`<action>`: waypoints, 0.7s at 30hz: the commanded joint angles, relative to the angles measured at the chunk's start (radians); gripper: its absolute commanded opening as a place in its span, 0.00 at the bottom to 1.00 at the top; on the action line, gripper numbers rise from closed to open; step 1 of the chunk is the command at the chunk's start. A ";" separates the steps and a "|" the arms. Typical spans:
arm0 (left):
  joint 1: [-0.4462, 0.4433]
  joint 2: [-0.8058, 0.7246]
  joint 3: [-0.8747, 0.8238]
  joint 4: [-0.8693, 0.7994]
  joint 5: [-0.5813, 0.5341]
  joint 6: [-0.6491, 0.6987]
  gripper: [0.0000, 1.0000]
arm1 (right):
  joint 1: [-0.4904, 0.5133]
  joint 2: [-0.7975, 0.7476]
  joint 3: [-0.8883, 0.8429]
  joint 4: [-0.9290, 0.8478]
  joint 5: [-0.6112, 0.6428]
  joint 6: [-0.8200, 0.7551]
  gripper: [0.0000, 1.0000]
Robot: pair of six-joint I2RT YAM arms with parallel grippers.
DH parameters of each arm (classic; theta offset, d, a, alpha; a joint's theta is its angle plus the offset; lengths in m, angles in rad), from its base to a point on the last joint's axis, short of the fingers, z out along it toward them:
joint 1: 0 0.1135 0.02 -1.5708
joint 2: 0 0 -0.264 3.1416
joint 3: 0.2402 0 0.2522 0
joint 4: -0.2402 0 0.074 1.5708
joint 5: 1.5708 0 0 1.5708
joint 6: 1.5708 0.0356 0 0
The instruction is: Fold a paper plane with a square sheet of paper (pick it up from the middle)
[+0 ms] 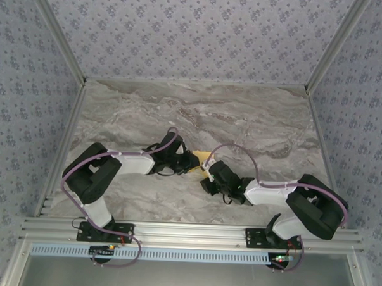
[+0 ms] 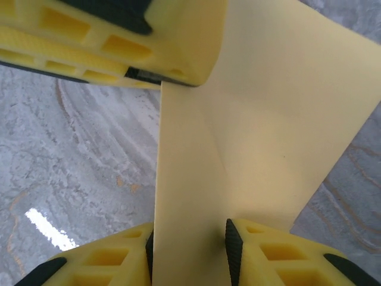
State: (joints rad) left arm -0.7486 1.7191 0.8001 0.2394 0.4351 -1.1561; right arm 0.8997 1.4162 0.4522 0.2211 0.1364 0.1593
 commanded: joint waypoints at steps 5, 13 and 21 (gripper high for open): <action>-0.017 0.001 0.041 -0.034 0.017 -0.004 0.19 | 0.018 0.028 0.036 0.023 0.155 -0.031 0.39; -0.024 -0.004 0.050 -0.043 0.012 -0.005 0.17 | 0.025 0.085 0.054 0.069 0.154 -0.024 0.31; 0.008 -0.093 0.043 -0.155 -0.083 0.035 0.23 | 0.011 0.077 0.002 0.153 0.135 0.005 0.09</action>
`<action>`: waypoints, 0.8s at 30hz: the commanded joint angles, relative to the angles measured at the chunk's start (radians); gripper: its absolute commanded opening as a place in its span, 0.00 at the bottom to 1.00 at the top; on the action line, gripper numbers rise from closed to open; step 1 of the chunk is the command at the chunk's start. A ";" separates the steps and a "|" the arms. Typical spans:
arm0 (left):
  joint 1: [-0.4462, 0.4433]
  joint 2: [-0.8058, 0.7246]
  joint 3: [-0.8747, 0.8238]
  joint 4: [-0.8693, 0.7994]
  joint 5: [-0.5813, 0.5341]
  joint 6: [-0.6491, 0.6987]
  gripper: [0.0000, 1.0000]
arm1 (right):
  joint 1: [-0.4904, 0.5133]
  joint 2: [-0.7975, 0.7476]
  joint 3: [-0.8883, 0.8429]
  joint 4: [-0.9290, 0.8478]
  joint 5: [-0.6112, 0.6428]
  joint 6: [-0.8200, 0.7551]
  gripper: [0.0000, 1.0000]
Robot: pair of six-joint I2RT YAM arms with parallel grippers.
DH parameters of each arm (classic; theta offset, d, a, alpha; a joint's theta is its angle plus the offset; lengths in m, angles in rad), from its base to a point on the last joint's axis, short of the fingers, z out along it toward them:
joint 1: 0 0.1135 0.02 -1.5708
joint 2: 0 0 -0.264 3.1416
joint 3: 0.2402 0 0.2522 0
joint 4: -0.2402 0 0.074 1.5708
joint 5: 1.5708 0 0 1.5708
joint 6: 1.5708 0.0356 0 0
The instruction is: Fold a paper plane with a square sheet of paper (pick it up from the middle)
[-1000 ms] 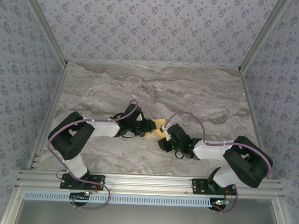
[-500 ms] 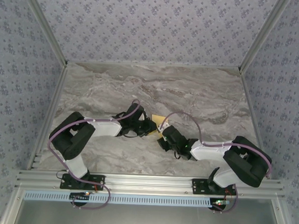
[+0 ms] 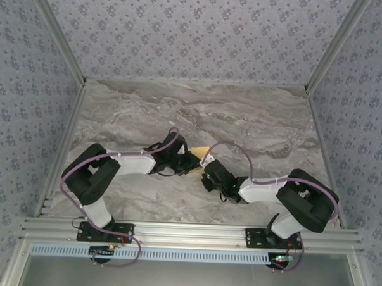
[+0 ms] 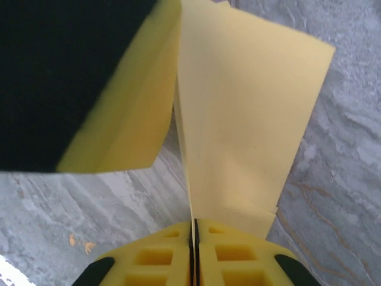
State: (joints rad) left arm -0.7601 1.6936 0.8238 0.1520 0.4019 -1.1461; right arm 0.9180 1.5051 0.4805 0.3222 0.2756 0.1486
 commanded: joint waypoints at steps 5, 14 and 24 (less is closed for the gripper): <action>0.067 -0.180 -0.032 -0.103 -0.099 0.045 0.33 | -0.056 -0.063 -0.096 0.153 -0.146 0.034 0.08; 0.059 -0.229 -0.172 0.079 -0.079 0.007 0.37 | -0.180 -0.107 -0.163 0.335 -0.453 0.219 0.05; 0.010 -0.162 -0.201 0.268 -0.067 -0.011 0.32 | -0.268 -0.040 -0.144 0.380 -0.657 0.373 0.04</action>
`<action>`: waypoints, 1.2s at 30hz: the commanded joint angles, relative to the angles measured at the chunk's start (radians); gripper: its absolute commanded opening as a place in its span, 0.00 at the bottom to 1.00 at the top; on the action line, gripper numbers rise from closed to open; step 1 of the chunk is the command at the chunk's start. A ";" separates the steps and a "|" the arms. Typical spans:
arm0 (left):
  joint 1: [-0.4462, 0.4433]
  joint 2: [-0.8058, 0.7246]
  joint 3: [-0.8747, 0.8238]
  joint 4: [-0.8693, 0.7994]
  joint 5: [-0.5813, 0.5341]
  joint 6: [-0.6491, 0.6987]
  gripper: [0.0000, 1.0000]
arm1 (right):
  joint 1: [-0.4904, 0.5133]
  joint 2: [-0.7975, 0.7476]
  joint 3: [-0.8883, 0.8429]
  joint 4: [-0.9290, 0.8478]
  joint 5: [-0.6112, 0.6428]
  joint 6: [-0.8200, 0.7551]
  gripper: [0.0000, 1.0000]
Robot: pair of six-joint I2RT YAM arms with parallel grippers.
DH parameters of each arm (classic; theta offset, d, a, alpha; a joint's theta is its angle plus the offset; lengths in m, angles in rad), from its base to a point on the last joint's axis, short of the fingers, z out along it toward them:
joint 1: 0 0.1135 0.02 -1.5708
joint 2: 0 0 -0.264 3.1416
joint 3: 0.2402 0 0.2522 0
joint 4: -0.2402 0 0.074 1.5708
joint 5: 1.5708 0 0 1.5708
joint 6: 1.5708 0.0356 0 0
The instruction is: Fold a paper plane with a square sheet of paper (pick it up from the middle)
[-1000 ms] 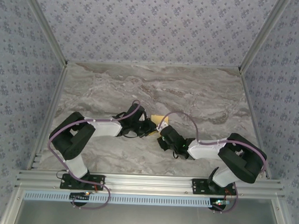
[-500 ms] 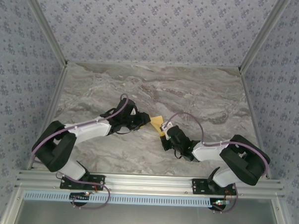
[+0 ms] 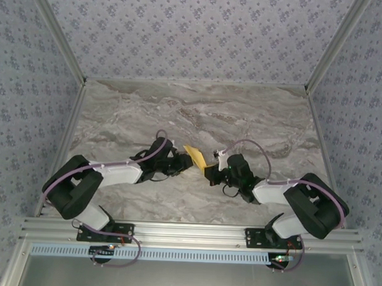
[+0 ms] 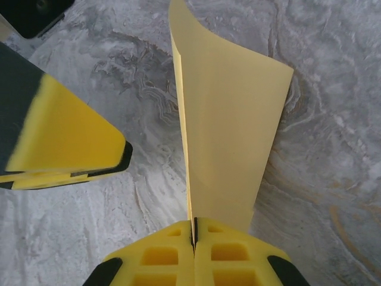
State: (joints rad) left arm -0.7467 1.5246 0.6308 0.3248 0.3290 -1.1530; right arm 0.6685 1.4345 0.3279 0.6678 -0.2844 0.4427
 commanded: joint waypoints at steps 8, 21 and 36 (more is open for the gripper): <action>-0.011 0.019 -0.044 0.138 0.002 -0.017 0.30 | -0.040 0.094 0.034 0.015 -0.180 0.136 0.03; -0.014 0.084 -0.044 0.189 0.026 -0.009 0.27 | -0.073 0.194 0.091 -0.004 -0.284 0.208 0.03; -0.013 0.137 -0.037 0.207 0.036 -0.002 0.25 | -0.081 0.233 0.111 -0.051 -0.298 0.220 0.03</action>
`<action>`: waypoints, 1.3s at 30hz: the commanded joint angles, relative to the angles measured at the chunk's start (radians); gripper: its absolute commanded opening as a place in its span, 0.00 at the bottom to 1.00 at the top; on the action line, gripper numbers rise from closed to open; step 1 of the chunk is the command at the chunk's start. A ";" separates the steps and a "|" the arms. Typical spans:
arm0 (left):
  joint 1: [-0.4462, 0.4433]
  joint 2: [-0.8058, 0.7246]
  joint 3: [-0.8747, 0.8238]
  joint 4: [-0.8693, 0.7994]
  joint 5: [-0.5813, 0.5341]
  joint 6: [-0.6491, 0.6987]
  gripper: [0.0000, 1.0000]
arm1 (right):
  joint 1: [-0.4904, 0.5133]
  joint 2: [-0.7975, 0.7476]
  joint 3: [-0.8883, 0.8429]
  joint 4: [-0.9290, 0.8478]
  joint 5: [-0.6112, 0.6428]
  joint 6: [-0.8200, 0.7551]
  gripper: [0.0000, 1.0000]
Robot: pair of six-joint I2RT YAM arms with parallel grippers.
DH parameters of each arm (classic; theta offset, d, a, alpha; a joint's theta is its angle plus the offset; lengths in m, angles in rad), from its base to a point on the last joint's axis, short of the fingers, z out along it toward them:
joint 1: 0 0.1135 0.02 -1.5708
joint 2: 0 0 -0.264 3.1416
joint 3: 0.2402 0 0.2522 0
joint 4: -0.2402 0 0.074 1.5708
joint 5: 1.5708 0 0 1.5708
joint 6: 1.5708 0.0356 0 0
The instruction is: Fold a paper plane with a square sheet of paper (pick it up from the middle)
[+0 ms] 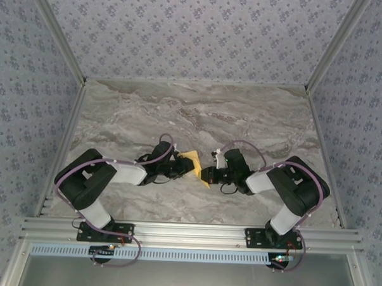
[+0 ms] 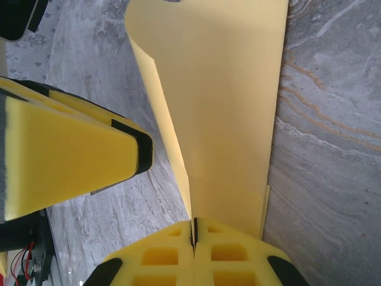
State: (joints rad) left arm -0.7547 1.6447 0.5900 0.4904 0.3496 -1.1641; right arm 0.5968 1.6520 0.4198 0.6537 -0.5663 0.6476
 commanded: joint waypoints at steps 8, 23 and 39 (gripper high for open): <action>-0.006 0.049 0.022 0.052 0.029 0.018 0.24 | -0.012 0.033 0.022 -0.048 -0.016 0.021 0.04; -0.005 0.089 0.037 0.063 0.040 0.030 0.22 | -0.014 0.052 0.022 -0.076 -0.013 0.017 0.09; -0.005 0.113 0.061 0.066 0.043 0.046 0.20 | -0.019 0.078 0.033 -0.089 -0.023 0.027 0.07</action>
State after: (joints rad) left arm -0.7547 1.7317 0.6178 0.5282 0.3782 -1.1439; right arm 0.5819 1.6920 0.4500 0.6319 -0.6079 0.6670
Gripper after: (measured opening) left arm 0.202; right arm 0.075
